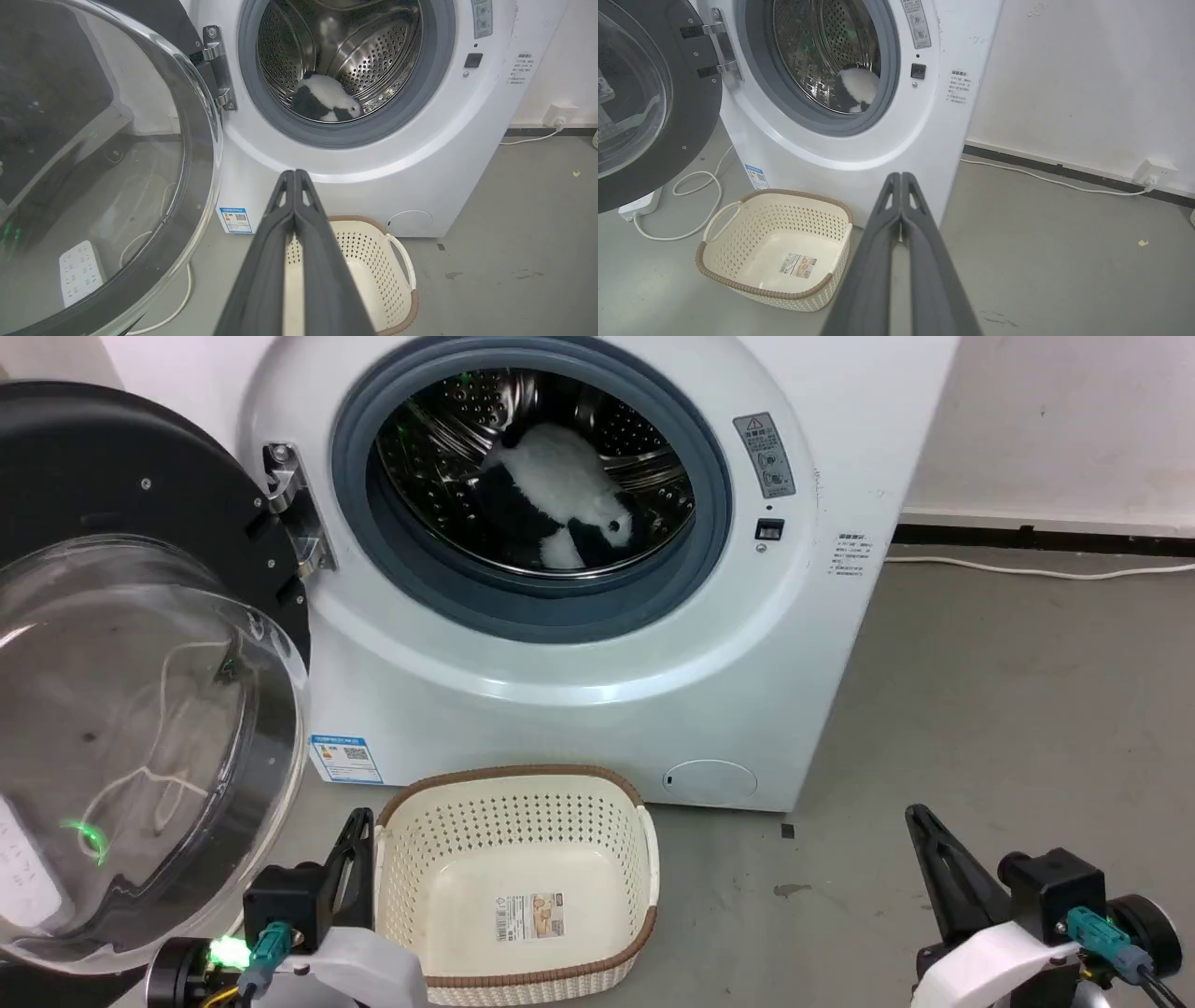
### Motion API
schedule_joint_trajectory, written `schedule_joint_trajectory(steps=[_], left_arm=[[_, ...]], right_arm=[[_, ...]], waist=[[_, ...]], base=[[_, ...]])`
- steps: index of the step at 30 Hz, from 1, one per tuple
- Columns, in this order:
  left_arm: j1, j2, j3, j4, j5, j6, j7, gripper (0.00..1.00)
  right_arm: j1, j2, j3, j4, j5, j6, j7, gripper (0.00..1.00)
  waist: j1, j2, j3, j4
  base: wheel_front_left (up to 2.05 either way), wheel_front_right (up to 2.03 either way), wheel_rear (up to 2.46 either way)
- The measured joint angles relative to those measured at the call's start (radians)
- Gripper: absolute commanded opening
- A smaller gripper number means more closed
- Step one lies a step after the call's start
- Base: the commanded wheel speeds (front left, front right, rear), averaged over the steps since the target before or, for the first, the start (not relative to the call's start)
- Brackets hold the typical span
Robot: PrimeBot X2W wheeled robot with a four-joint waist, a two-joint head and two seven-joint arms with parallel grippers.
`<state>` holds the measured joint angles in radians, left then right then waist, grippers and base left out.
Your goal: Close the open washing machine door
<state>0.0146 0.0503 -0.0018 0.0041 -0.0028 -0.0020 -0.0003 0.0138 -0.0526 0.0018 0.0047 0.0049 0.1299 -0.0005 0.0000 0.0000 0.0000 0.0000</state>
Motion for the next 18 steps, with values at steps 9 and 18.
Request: schedule_joint_trajectory(steps=[9, 18], left_arm=[[0.000, 0.000, 0.000, 0.000, 0.000, 0.000, 0.000, 0.00], [0.000, 0.000, 0.000, 0.000, 0.000, 0.000, 0.000, 0.00]], right_arm=[[0.000, 0.000, 0.000, 0.000, 0.000, 0.000, 0.000, 0.00], [0.000, 0.000, 0.000, 0.000, 0.000, 0.000, 0.000, 0.00]], waist=[[0.0000, 0.0000, 0.000, 0.000], [0.0000, 0.0000, 0.000, 0.000]], base=[[0.00, 0.00, 0.00], [0.00, 0.00, 0.00]])
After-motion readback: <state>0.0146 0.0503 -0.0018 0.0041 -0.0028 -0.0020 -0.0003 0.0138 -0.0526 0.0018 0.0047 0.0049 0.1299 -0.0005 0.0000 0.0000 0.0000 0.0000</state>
